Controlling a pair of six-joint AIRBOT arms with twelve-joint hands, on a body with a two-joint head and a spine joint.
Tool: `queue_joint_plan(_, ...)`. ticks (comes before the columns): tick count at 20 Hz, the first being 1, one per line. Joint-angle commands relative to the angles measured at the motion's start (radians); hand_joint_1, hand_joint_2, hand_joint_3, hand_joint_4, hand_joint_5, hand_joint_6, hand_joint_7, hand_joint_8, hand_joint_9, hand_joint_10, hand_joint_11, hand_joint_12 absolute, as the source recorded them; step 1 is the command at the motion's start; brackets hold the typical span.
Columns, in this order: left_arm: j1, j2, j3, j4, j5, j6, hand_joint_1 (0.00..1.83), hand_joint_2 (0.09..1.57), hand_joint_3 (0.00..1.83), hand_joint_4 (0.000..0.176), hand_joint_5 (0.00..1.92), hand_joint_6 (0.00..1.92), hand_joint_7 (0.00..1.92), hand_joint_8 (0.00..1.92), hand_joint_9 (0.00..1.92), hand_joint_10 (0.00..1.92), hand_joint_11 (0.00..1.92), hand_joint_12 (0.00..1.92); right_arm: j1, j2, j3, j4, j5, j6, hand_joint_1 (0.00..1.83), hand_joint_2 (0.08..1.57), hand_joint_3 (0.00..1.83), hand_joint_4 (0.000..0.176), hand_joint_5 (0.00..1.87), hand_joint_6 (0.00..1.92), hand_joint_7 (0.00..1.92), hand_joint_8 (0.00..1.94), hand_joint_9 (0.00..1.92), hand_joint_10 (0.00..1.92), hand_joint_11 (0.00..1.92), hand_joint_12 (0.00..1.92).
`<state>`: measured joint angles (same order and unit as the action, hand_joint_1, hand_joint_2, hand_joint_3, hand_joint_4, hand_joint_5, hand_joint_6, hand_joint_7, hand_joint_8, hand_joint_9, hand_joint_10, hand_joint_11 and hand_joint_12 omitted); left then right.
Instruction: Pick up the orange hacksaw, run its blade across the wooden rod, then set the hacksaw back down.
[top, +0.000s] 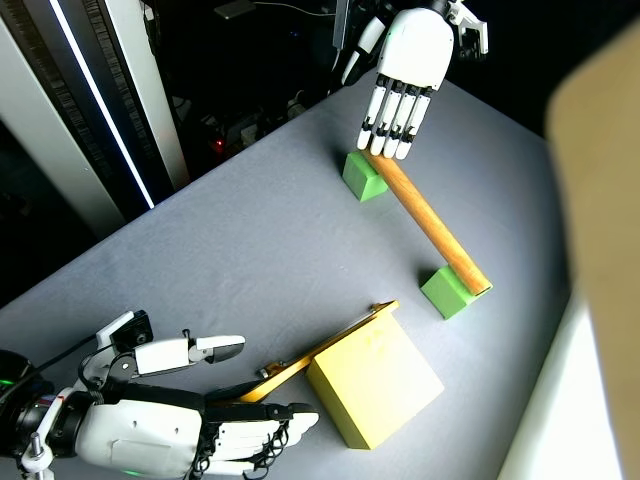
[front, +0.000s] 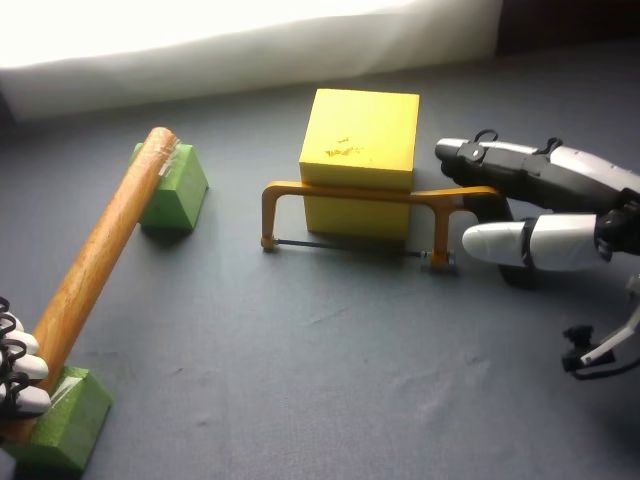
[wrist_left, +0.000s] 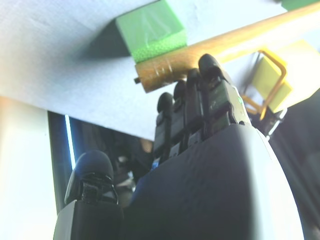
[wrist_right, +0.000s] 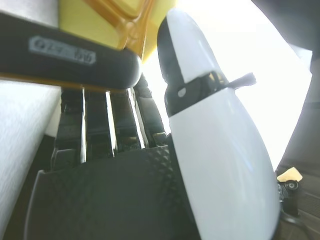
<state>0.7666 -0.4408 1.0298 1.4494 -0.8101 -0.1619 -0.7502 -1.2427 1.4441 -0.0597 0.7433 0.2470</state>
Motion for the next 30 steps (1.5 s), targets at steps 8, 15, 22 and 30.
queue_joint_plan(8,-0.001,-0.01,0.009,-0.016,-0.018,-0.003,0.07,1.27,0.0,0.0,0.19,0.0,0.19,0.0,0.18,0.01,0.0,0.43,0.01,-0.006,0.002,0.025,0.094,-0.003,1.02,1.15,0.0,0.0,0.2,0.0,0.23,0.0,0.22,0.01,0.0,0.65)
queue_joint_plan(15,-0.002,-0.014,0.01,-0.016,-0.018,-0.003,0.1,1.27,0.0,0.0,0.17,0.01,0.18,0.0,0.16,0.01,0.0,0.38,0.002,-0.01,0.002,0.021,0.083,-0.014,0.99,1.17,0.0,0.0,0.19,0.0,0.21,0.0,0.21,0.0,0.0,0.63)
queue_joint_plan(22,-0.003,-0.014,0.002,-0.016,-0.018,-0.003,0.11,1.28,0.0,0.0,0.13,0.0,0.15,0.0,0.13,0.0,0.0,0.33,-0.003,-0.01,0.001,0.02,0.077,-0.027,0.98,1.2,0.0,0.0,0.19,0.0,0.2,0.0,0.21,0.0,0.0,0.7)
queue_joint_plan(30,-0.001,-0.016,0.005,-0.017,-0.017,-0.003,0.15,1.27,0.0,0.0,0.18,0.0,0.18,0.0,0.15,0.0,0.0,0.41,-0.029,-0.006,0.001,0.021,0.086,-0.044,1.1,1.16,0.0,0.0,0.34,0.02,0.36,0.02,0.36,0.03,0.0,1.07)
